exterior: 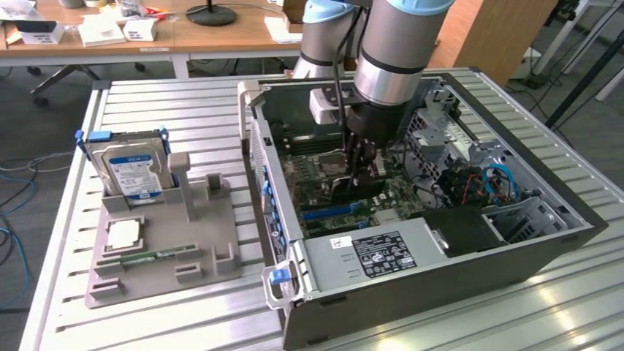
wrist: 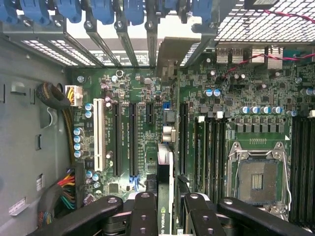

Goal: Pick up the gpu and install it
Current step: 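Insert the gpu into the slot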

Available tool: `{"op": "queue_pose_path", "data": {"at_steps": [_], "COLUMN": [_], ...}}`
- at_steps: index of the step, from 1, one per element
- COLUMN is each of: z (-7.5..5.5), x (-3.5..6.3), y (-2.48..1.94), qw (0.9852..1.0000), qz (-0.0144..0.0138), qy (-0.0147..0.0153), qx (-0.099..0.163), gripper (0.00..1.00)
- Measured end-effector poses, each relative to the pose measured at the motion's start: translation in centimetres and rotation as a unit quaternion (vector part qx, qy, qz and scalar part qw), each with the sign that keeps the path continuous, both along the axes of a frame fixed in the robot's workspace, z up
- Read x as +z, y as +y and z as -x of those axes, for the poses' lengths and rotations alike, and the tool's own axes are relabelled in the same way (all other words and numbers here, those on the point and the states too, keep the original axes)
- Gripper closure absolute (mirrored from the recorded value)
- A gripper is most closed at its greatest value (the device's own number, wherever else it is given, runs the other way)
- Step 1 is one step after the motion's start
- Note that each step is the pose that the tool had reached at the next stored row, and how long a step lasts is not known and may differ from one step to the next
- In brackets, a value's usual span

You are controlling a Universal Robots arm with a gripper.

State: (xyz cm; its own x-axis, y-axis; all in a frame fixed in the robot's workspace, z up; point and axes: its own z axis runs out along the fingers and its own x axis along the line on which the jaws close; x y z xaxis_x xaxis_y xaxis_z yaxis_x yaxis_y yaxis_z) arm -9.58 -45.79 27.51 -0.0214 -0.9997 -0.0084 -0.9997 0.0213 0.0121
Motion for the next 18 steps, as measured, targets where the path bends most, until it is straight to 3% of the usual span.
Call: {"op": "queue_pose_path", "data": {"at_steps": [18], "z": [0.18], "x": [0.00], "y": [-0.38], "qw": [1.0000], "qz": [0.0000], "qy": [0.0000], "qx": [0.000], "gripper": [0.74]}}
